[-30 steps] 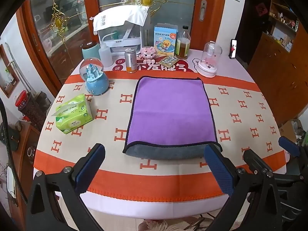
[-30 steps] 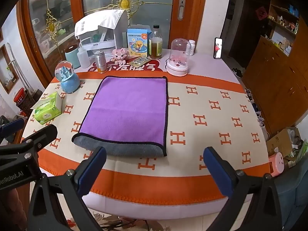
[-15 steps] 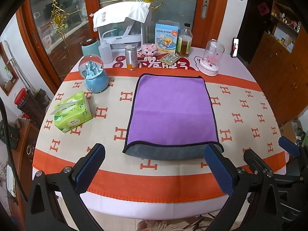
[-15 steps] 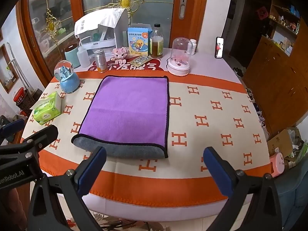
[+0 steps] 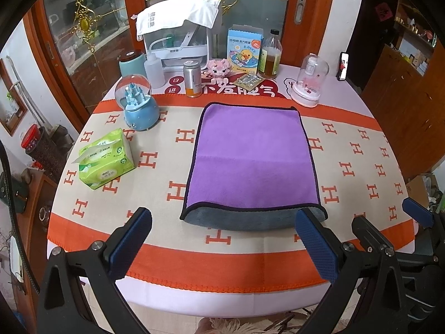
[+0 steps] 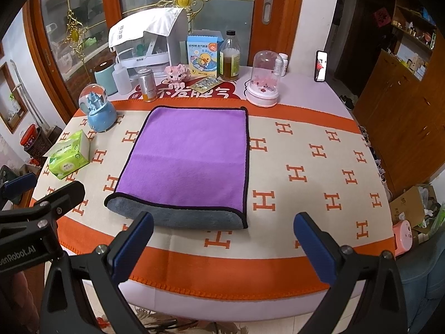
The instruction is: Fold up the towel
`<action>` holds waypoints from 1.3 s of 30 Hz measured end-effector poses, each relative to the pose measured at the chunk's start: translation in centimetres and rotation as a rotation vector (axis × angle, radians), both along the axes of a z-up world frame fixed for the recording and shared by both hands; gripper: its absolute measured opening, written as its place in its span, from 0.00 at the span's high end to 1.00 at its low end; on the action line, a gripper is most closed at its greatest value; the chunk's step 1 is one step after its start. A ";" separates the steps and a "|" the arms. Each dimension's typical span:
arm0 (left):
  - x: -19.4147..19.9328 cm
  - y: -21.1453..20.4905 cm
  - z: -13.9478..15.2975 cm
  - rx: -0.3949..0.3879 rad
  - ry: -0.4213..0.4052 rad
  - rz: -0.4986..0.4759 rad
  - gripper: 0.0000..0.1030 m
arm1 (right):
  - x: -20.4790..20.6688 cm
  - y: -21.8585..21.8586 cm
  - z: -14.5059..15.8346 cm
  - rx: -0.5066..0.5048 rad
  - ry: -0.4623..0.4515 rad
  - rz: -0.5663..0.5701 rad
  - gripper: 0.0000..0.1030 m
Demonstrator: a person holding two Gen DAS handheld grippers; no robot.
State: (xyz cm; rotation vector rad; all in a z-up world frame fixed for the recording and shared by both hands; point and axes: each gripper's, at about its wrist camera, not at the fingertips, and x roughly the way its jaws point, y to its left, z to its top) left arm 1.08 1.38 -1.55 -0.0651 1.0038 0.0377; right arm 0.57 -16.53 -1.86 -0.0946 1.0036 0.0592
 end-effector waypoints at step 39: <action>0.6 0.3 0.6 0.013 0.020 -0.009 0.01 | 0.9 -0.3 1.7 -0.002 -0.022 -0.024 0.02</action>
